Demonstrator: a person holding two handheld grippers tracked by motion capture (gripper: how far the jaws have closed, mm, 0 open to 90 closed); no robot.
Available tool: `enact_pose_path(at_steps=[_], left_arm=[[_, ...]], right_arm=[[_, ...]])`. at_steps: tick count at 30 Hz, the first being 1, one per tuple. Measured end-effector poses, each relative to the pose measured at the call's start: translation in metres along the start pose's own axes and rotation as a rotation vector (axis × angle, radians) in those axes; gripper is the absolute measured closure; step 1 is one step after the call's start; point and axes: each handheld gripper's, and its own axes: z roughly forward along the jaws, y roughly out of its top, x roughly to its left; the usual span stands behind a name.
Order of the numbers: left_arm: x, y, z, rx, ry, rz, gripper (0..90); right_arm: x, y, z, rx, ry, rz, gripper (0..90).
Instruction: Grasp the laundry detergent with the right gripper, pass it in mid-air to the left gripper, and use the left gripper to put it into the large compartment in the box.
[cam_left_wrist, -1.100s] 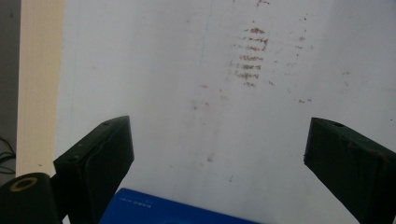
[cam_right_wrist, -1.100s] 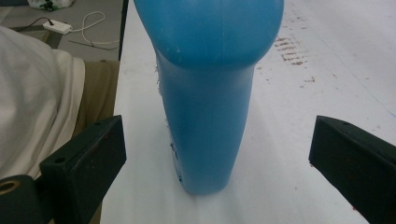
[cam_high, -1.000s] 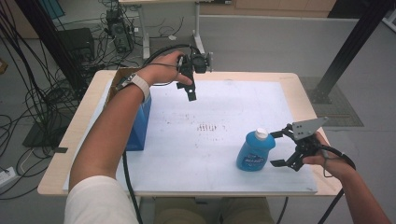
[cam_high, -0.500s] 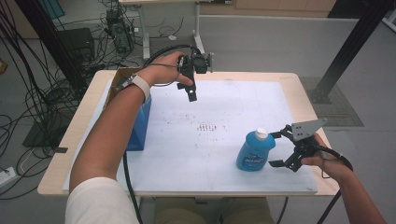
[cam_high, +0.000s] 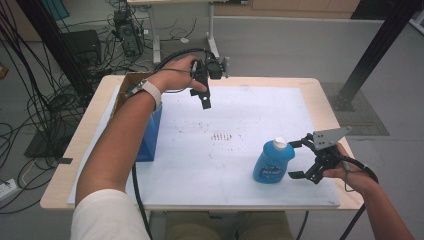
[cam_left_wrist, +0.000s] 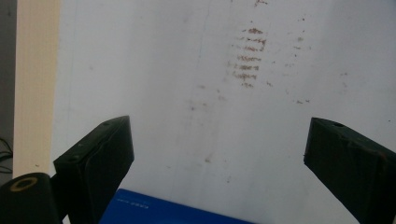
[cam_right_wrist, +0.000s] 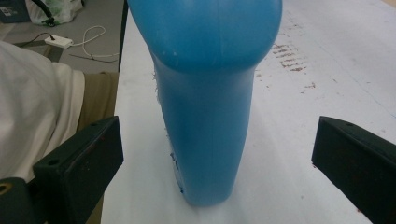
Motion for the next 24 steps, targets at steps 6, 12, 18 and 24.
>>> enact_pose_path(at_steps=[6, 12, 18, 24], left_arm=[[-0.0002, -0.0002, -0.0003, -0.001, 0.000, 0.000, 8.8], [0.0000, -0.0004, 0.0000, 0.002, 0.000, -0.002, 8.7], [-0.0003, 0.0005, 0.0010, 0.005, -0.001, -0.001, 8.8], [-0.0002, 0.0001, 0.0015, 0.004, -0.004, -0.003, 8.8]], right_arm=[[0.0001, 0.0005, 0.0008, 0.002, 0.002, -0.005, 2.1], [0.0001, 0.0006, 0.0002, 0.007, 0.004, -0.007, 2.5], [0.0005, 0.0002, -0.0008, 0.008, 0.003, -0.004, 2.6], [0.0002, -0.0001, -0.0009, 0.009, 0.004, -0.006, 2.7]])
